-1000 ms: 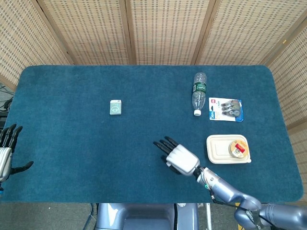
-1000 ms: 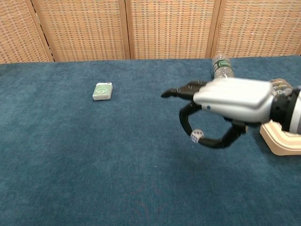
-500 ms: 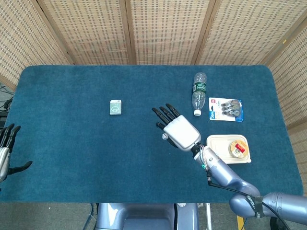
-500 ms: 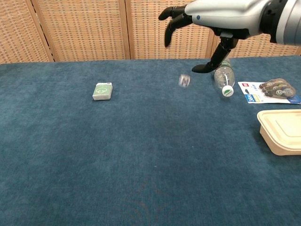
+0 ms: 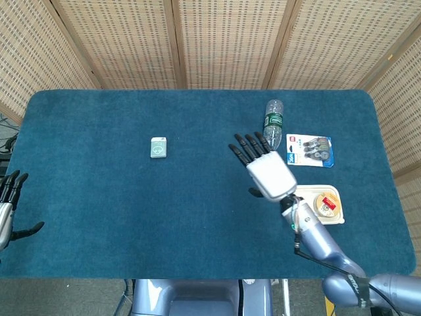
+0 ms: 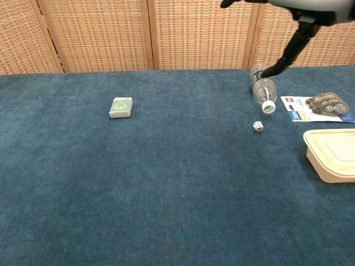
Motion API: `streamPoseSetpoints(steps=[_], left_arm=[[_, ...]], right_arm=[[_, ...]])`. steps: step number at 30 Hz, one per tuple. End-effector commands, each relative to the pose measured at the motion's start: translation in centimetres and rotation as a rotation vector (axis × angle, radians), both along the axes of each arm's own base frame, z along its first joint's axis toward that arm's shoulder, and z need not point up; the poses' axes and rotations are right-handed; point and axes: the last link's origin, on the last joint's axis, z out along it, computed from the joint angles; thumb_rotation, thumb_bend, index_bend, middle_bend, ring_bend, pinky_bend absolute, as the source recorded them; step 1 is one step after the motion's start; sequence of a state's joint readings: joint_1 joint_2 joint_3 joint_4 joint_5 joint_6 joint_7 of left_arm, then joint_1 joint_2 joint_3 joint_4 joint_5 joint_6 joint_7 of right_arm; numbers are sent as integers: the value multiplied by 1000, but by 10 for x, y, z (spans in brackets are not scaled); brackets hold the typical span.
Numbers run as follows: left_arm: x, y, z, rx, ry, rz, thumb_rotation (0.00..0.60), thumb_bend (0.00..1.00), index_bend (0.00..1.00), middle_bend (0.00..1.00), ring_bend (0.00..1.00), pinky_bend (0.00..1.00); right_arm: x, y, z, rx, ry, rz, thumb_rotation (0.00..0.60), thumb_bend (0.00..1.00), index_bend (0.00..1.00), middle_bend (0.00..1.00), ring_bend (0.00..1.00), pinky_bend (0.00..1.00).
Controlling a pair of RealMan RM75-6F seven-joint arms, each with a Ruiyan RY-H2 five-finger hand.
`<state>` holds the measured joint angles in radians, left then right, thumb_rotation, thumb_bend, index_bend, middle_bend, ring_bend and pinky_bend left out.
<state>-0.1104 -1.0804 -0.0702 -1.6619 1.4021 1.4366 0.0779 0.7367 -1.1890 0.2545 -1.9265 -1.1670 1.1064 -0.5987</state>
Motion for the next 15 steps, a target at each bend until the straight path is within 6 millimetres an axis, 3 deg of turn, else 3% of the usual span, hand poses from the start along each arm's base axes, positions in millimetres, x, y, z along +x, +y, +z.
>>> streamPoseSetpoints(steps=[1, 9, 15], left_arm=[[0, -1, 0, 2, 2, -4, 600, 0, 0, 0, 0, 0], [2, -6, -1, 13, 14, -43, 600, 0, 0, 0, 0, 0], [3, -10, 0, 10, 11, -46, 600, 0, 0, 0, 0, 0]], right_arm=[[-46, 20, 32, -82, -55, -37, 600, 155, 0, 0, 0, 0], [-140, 80, 54, -185, -225, -150, 600, 0, 0, 0, 0, 0], [-184, 114, 46, -208, -234, -234, 600, 0, 0, 0, 0, 0]])
